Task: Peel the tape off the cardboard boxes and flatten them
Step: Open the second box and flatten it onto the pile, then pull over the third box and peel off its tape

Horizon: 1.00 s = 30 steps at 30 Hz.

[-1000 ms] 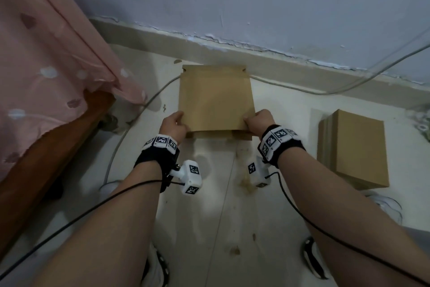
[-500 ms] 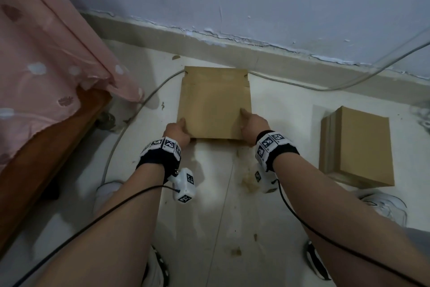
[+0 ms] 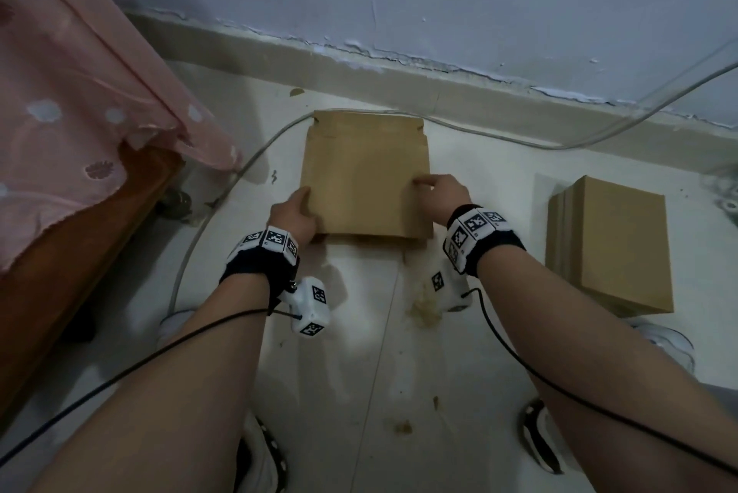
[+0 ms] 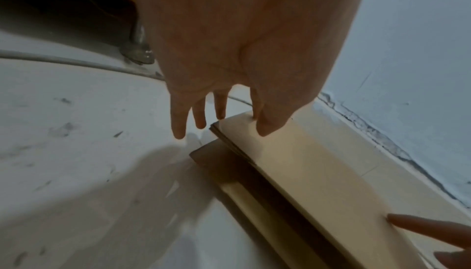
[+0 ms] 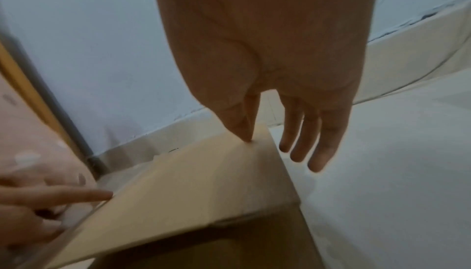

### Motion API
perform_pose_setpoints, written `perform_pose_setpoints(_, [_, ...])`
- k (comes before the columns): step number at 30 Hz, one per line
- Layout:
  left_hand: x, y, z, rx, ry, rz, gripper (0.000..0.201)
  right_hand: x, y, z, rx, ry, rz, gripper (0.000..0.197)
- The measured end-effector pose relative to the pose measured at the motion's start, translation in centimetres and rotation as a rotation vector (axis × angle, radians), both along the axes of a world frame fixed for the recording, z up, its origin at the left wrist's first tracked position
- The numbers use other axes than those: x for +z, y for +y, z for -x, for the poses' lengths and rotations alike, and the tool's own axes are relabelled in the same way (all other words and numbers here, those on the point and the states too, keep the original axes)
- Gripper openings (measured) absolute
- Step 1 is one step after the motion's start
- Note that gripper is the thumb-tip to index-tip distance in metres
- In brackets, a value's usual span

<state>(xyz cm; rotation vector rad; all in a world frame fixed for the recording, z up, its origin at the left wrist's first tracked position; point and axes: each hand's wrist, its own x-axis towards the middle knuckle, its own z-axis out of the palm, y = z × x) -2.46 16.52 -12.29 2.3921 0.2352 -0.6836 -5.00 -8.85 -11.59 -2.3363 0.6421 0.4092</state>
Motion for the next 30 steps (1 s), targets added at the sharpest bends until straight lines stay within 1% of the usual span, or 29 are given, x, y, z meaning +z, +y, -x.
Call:
perform_pose_setpoints(3, [1.7, -0.1, -0.6, 0.009, -0.052, 0.005, 0.054, 1.9, -0.3, 0.2, -0.103, -0.124, -0.073, 0.040])
perform_pose_setpoints(7, [3.8, -0.1, -0.6, -0.001, -0.071, -0.012, 0.054, 4.4, -0.8, 1.2, -0.162, -0.162, -0.149, 0.045])
perform_pose_setpoints(12, [5.6, 0.3, -0.6, -0.007, -0.088, -0.047, 0.064, 6.8, -2.3, 3.7, -0.239, -0.124, -0.105, 0.046])
perform_pose_setpoints(16, [9.0, -0.9, 1.3, 0.000, -0.149, -0.145, 0.051, 8.0, -4.3, 6.9, -0.316, -0.033, -0.055, 0.047])
perform_pose_setpoints(17, [9.5, -1.4, 1.9, 0.011, -0.154, -0.157, 0.047, 8.3, -4.9, 7.8, -0.339, -0.003, -0.049, 0.044])
perform_pose_setpoints(18, [10.0, -2.0, 2.6, 0.029, -0.161, -0.154, 0.041, 8.4, -5.5, 8.5, -0.360, 0.023, -0.047, 0.034])
perform_pose_setpoints(20, [10.7, -3.4, 4.0, 0.045, -0.173, -0.140, 0.031, 8.8, -6.7, 10.0, -0.385, 0.085, -0.026, 0.006])
perform_pose_setpoints(21, [10.8, -4.1, 4.6, 0.030, -0.165, -0.131, 0.028, 9.0, -7.1, 10.6, -0.406, 0.103, -0.013, 0.005])
perform_pose_setpoints(22, [10.9, -4.8, 5.2, -0.012, -0.145, -0.119, 0.027, 9.4, -7.5, 11.2, -0.423, 0.112, -0.010, 0.008])
perform_pose_setpoints(24, [11.1, -6.5, 6.6, -0.110, -0.092, -0.096, 0.026, 9.6, -8.7, 12.5, -0.457, 0.113, -0.006, 0.034])
perform_pose_setpoints(27, [10.5, -8.6, 8.2, -0.206, -0.015, -0.057, 0.031, 9.2, -9.8, 13.9, -0.514, 0.135, 0.001, 0.043])
perform_pose_setpoints(30, [9.9, -10.5, 9.3, -0.270, 0.063, -0.013, 0.031, 8.5, -11.1, 15.1, -0.598, 0.156, 0.029, 0.052])
